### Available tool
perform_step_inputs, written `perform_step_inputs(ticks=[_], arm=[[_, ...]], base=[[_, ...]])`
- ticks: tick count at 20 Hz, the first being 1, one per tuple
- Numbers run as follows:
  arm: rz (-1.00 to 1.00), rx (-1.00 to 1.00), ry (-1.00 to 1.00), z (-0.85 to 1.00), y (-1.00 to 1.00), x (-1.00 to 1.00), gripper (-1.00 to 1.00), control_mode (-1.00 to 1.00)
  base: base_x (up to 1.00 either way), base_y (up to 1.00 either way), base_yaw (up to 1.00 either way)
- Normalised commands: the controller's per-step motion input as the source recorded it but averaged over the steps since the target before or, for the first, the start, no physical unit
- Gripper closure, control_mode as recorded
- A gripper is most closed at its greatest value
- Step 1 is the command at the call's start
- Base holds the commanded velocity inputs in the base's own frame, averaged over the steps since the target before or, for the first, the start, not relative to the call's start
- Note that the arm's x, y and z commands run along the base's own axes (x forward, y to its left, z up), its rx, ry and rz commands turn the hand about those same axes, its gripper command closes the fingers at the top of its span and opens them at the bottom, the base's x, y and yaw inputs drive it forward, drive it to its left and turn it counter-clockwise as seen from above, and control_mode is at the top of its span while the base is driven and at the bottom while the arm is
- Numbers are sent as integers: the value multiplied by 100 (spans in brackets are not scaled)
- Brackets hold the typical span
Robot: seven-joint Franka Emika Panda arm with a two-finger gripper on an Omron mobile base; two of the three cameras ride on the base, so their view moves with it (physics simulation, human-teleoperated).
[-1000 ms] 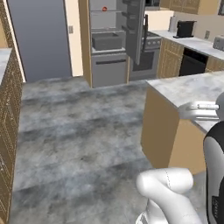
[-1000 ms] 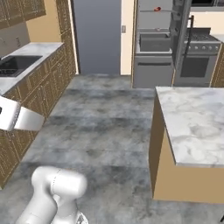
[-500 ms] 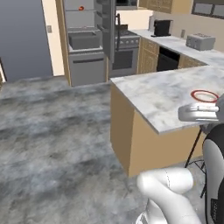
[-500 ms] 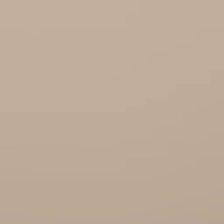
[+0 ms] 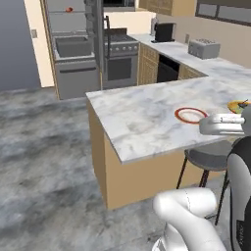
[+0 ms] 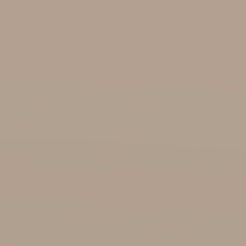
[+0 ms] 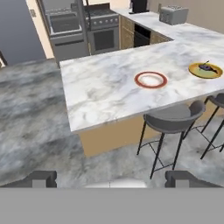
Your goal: Transport the fish and squash to the fridge. Place the fish on the rack containing meat and place the squash on the rack containing the vegetable, ensuring meats and vegetables are on different racks.
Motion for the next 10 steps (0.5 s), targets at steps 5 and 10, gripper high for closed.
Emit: perform_step_inputs(ticks=[5,10], arm=[[0,0,0,0,0,0,-100,100],[0,0,0,0,0,0,-100,100]], base=[[32,-100,12],[11,-100,46]])
